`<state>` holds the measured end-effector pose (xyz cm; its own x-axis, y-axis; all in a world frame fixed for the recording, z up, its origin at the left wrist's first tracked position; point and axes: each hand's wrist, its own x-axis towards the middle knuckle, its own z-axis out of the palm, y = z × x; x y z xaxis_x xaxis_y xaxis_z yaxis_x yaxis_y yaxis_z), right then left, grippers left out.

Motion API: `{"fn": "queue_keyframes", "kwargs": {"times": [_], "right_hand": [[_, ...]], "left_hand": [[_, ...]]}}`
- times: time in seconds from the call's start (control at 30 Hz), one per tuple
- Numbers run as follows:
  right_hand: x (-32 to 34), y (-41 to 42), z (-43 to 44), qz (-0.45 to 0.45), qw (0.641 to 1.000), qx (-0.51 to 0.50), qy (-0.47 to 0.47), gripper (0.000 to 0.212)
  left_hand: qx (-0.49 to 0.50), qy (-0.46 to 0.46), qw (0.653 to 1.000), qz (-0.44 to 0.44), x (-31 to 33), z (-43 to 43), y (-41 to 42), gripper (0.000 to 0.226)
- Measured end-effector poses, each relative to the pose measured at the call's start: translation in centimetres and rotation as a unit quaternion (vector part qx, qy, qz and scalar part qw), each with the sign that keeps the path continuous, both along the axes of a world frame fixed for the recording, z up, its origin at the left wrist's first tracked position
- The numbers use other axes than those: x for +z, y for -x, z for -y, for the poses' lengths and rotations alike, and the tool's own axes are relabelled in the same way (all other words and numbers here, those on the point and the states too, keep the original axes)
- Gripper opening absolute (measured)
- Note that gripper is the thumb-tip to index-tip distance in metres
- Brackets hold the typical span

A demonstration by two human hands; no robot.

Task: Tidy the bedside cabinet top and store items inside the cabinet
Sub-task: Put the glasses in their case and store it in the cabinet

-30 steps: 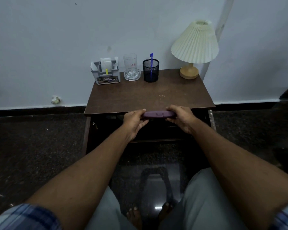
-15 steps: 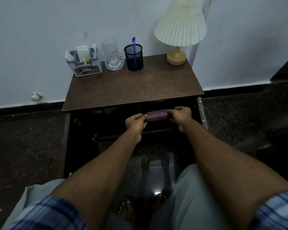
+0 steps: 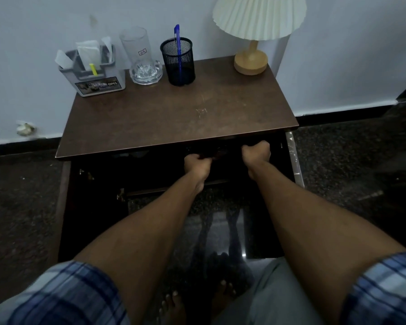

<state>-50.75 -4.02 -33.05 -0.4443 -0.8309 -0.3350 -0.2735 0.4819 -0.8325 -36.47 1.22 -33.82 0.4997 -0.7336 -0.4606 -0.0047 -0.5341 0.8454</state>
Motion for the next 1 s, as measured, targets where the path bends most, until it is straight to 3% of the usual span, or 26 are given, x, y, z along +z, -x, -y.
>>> {"fn": "queue_keyframes", "kwargs": {"times": [0.43, 0.6, 0.73, 0.83, 1.0], "right_hand": [[-2.8, -0.6, 2.7, 0.077, 0.997, 0.023, 0.005, 0.041], [-2.7, -0.2, 2.7, 0.072, 0.997, 0.024, -0.008, 0.044], [-2.0, 0.2, 1.9, -0.050, 0.994, 0.088, -0.038, 0.043], [-0.8, 0.6, 0.6, -0.175, 0.968, 0.162, -0.077, 0.053], [1.3, 0.2, -1.5, -0.172, 0.934, 0.297, -0.095, 0.025]], "left_hand": [[-0.043, -0.049, 0.996, -0.061, -2.2, 3.5, 0.8, 0.035], [-0.056, -0.041, 0.997, -0.037, -2.2, 3.2, 1.1, 0.033], [-0.057, -0.026, 0.998, 0.003, -1.8, 2.1, 0.3, 0.029], [-0.091, -0.019, 0.995, 0.032, -1.6, 0.2, -0.8, 0.024], [-0.196, -0.032, 0.977, 0.077, 0.5, -3.1, -4.1, 0.018]]}}
